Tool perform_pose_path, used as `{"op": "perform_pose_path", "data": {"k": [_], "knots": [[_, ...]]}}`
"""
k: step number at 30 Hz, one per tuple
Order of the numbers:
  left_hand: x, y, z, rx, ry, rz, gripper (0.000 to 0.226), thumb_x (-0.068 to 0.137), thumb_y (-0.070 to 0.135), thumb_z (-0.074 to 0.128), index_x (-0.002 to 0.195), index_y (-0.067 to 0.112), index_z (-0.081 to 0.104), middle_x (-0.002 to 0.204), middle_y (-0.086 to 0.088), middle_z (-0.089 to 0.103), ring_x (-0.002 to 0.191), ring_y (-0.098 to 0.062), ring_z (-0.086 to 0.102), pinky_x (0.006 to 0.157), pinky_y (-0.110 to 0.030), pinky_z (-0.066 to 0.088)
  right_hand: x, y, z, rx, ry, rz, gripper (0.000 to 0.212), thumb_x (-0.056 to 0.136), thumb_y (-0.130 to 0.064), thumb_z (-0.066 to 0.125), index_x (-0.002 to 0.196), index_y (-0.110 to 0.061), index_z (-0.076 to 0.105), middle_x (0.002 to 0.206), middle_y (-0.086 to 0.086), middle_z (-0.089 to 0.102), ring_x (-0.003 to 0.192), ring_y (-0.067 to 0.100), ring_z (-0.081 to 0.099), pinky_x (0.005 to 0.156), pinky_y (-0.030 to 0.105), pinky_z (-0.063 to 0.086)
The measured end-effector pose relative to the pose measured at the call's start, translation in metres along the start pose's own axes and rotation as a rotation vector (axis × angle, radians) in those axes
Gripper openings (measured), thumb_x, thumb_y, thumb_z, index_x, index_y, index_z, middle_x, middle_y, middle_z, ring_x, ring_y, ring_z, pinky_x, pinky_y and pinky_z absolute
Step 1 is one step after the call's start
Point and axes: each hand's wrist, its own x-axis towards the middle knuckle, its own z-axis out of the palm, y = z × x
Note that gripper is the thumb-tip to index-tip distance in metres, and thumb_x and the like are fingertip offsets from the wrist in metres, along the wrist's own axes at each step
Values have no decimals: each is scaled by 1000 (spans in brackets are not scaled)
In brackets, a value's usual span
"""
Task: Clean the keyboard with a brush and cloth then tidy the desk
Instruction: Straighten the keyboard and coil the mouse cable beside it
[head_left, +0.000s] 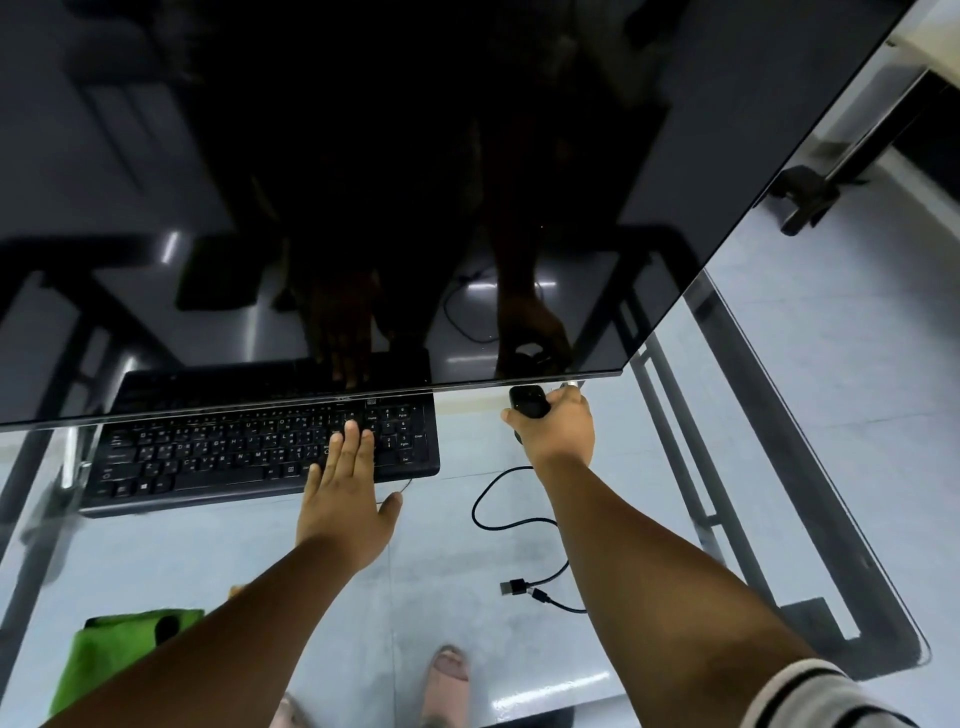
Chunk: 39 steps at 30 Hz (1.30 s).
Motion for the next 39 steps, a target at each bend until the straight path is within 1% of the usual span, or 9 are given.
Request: {"op": "perform_pose_path", "data": {"k": [12, 16, 18, 22, 25, 27, 32, 36, 39], "knots": [[0, -4, -3, -60, 37, 29, 81, 96, 46, 42, 154, 16, -5, 159, 2, -21, 148, -16, -15, 120, -37, 1, -5, 5, -6, 99, 42, 15, 55, 73, -57, 73, 103, -16, 53, 103, -3, 58, 92, 18, 57, 76, 32, 50], [-4, -7, -7, -158, 123, 78, 72, 95, 37, 51, 154, 16, 16, 163, 0, -1, 150, -18, -1, 120, -37, 7, -9, 19, -23, 122, -33, -132, 10, 89, -27, 61, 92, -19, 66, 92, -4, 65, 85, 17, 62, 75, 27, 48], [-9, -9, -10, -224, 172, 106, 65, 92, 29, 59, 149, 14, 31, 161, -3, 17, 149, -20, 13, 119, -39, 19, -11, 30, -32, 57, -165, -226, 13, 89, -15, 60, 88, -21, 72, 88, -7, 66, 75, 10, 59, 75, 24, 49], [-24, -13, -12, -351, 245, 102, 49, 88, 17, 64, 135, 14, 50, 139, -2, 48, 127, -22, 48, 96, -36, 47, -13, 48, -44, -199, -337, -331, 19, 84, -12, 68, 100, -21, 72, 95, -7, 64, 81, 9, 57, 85, 21, 48], [-35, -18, -5, -393, 263, 127, 31, 87, 15, 61, 119, 15, 58, 111, -1, 58, 98, -20, 62, 77, -31, 49, -17, 51, -48, -295, -324, -305, 21, 83, -18, 73, 103, -20, 70, 94, -6, 60, 82, 11, 57, 84, 25, 51], [-41, -19, -1, -447, 232, 118, 22, 88, 15, 59, 110, 18, 61, 98, 3, 64, 84, -16, 64, 72, -28, 49, -21, 47, -47, -381, -306, -334, 11, 86, -16, 67, 94, -21, 71, 93, -2, 63, 84, 17, 61, 79, 26, 52], [-49, -12, 1, -594, 91, 58, 14, 92, 15, 61, 88, 28, 64, 75, 9, 68, 70, -10, 64, 70, -26, 52, -30, 39, -45, -528, -330, -408, 21, 84, -2, 53, 79, -19, 63, 97, 0, 62, 91, 20, 60, 76, 27, 51], [-55, 6, -12, -1023, -70, -89, 18, 99, 19, 50, 96, 19, 67, 91, -3, 71, 81, -13, 67, 77, -24, 51, -40, 26, -45, -231, -311, -397, 18, 89, -2, 51, 84, -17, 59, 90, -3, 65, 84, 17, 59, 75, 25, 47], [-56, 20, -24, -1216, -241, -175, 27, 99, 37, 48, 113, 20, 63, 107, 0, 70, 99, -14, 66, 93, -31, 49, -53, 7, -45, -33, -311, -435, 14, 93, -5, 55, 85, -17, 58, 80, -10, 62, 73, 5, 59, 70, 14, 43]]}}
